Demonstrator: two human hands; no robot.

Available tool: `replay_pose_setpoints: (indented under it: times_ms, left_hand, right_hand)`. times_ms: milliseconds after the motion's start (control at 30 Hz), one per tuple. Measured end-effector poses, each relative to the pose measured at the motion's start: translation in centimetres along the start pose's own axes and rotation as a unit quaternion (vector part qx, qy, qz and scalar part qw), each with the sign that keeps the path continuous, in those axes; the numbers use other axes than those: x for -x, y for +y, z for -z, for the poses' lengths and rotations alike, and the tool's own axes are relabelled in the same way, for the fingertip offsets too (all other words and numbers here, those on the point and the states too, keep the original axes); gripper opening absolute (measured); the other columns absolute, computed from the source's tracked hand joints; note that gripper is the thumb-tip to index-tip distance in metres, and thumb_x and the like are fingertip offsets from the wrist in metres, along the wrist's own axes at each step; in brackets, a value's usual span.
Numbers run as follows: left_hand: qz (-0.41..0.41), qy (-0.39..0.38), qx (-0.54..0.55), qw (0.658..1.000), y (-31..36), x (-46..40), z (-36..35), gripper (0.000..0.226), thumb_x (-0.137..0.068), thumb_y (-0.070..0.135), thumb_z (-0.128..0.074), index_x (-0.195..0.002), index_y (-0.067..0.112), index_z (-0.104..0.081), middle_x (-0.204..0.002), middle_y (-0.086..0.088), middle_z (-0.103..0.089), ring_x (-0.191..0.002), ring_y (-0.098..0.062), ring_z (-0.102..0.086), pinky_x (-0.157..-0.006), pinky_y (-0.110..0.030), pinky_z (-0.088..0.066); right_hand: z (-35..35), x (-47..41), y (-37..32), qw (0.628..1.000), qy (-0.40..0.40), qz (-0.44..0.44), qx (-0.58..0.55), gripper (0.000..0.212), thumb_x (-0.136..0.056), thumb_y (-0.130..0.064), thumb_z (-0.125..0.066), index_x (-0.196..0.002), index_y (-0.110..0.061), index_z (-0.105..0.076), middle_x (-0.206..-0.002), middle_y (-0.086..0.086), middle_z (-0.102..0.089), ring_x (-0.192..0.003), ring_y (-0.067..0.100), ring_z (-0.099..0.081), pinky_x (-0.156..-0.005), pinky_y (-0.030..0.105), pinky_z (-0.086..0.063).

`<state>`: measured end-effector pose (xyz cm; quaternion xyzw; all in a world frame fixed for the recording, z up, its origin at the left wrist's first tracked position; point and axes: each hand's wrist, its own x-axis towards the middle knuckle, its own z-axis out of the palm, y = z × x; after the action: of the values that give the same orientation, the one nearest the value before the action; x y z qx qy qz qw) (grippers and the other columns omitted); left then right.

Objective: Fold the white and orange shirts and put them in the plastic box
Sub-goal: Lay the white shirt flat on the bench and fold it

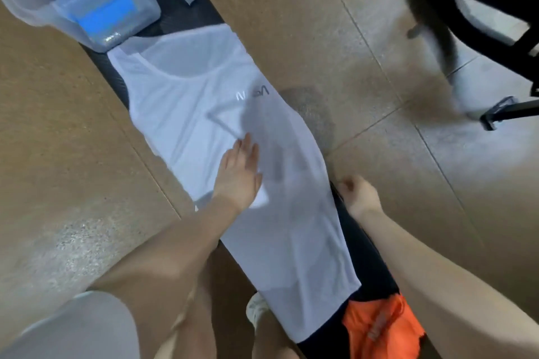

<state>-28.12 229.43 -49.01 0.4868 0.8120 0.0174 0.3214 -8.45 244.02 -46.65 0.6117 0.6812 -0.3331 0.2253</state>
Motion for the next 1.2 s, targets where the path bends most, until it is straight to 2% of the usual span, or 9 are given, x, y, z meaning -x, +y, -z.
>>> replay_pose_setpoints:
  times_ms: [267, 333, 400, 500, 633, 867, 1033, 1133, 1200]
  left_hand:
    - [-0.043, -0.029, -0.034, 0.998, 6.3, 7.1, -7.8, 0.052, -0.096, 0.026, -0.036, -0.142, 0.005, -0.030, -0.155, -0.020, -0.011, -0.142, -0.039, -0.016, -0.114, -0.045, -0.021]
    - [-0.036, -0.015, -0.025, 0.999, 6.8, 9.0, -9.0, 0.046, -0.088, 0.027, -0.042, -0.128, 0.007, -0.051, -0.143, -0.026, -0.037, -0.126, -0.045, -0.042, -0.096, -0.050, -0.044]
    - [-0.019, -0.043, -0.039, 0.998, 7.2, 10.5, -9.8, 0.045, -0.081, 0.031, -0.039, -0.116, 0.010, -0.057, -0.129, -0.025, -0.052, -0.112, -0.039, -0.045, -0.077, -0.046, -0.054]
    - [-0.026, -0.066, 0.001, 0.998, 7.8, 12.1, -11.0, 0.059, -0.084, 0.036, -0.025, -0.131, 0.008, -0.049, -0.140, -0.028, -0.041, -0.122, -0.042, -0.042, -0.088, -0.048, -0.048]
    - [-0.049, -0.105, 0.010, 0.993, 8.4, 12.6, -12.1, 0.081, -0.076, 0.046, 0.007, -0.148, 0.012, -0.008, -0.156, -0.018, 0.002, -0.144, -0.034, -0.009, -0.115, -0.040, -0.019]
    - [-0.106, -0.080, 0.069, 0.989, 11.4, 12.2, -11.6, 0.066, -0.089, 0.036, -0.019, -0.136, -0.007, -0.036, -0.146, -0.028, -0.032, -0.131, -0.043, -0.039, -0.106, -0.051, -0.037]
    - [-0.084, -0.059, 0.074, 0.992, 11.0, 13.2, -10.3, 0.073, -0.085, 0.040, -0.010, -0.141, -0.004, -0.029, -0.152, -0.024, -0.021, -0.139, -0.038, -0.027, -0.113, -0.040, -0.025]
    - [-0.058, -0.038, 0.119, 0.990, 9.3, 14.3, -10.0, 0.055, -0.083, 0.022, -0.029, -0.119, -0.010, -0.055, -0.123, -0.035, -0.054, -0.105, -0.048, -0.060, -0.080, -0.050, -0.055]
    - [-0.004, 0.022, 0.169, 0.985, 7.7, 15.2, -9.9, 0.043, -0.081, 0.016, -0.029, -0.112, -0.002, -0.052, -0.112, -0.035, -0.059, -0.094, -0.045, -0.064, -0.073, -0.036, -0.055]
  right_hand:
    - [-4.7, 4.1, 5.3, 0.996, -0.053, 0.028, -0.067, 0.023, -0.091, -0.025, -0.049, -0.073, -0.012, -0.044, -0.064, 0.001, -0.045, -0.056, 0.015, -0.043, -0.046, 0.027, -0.028]
    - [-5.2, 5.3, 5.8, 0.992, -0.103, 0.024, -0.073, 0.035, -0.087, -0.031, -0.057, -0.060, -0.015, -0.040, -0.057, 0.000, -0.042, -0.052, 0.014, -0.041, -0.045, 0.027, -0.026]
    - [-5.8, 6.6, 6.6, 0.983, -0.161, 0.020, -0.083, 0.036, -0.084, -0.028, -0.063, -0.056, -0.015, -0.043, -0.056, -0.001, -0.045, -0.053, 0.013, -0.043, -0.047, 0.024, -0.029]
    - [-6.3, 7.7, 8.0, 0.976, -0.170, 0.041, -0.132, 0.021, -0.083, -0.021, -0.063, -0.069, -0.014, -0.050, -0.072, 0.005, -0.056, -0.067, 0.020, -0.053, -0.058, 0.029, -0.040]
    - [-4.5, 7.4, 10.2, 0.975, -0.055, 0.053, -0.208, 0.024, -0.086, -0.018, -0.061, -0.070, -0.018, -0.043, -0.071, 0.003, -0.052, -0.072, 0.021, -0.050, -0.060, 0.032, -0.036]
    - [1.7, 6.4, 14.2, 0.981, 0.142, -0.003, -0.129, 0.018, -0.090, -0.019, -0.049, -0.092, -0.004, -0.058, -0.089, 0.020, -0.061, -0.087, 0.033, -0.056, -0.065, 0.030, -0.031]
    - [2.4, 6.0, 14.0, 0.984, 0.147, -0.086, 0.051, 0.033, -0.096, -0.019, -0.039, -0.126, -0.006, -0.044, -0.129, 0.022, -0.048, -0.118, 0.041, -0.045, -0.088, 0.043, -0.039]
    - [-0.3, 6.9, 11.9, 0.981, 0.123, -0.004, 0.148, 0.042, -0.094, -0.016, -0.045, -0.133, -0.003, -0.036, -0.140, 0.021, -0.036, -0.127, 0.040, -0.035, -0.102, 0.045, -0.033]
    - [-3.2, 8.6, 10.0, 0.977, 0.079, 0.116, 0.162, 0.043, -0.093, -0.014, -0.045, -0.135, -0.008, -0.037, -0.142, 0.017, -0.035, -0.127, 0.036, -0.036, -0.102, 0.042, -0.033]
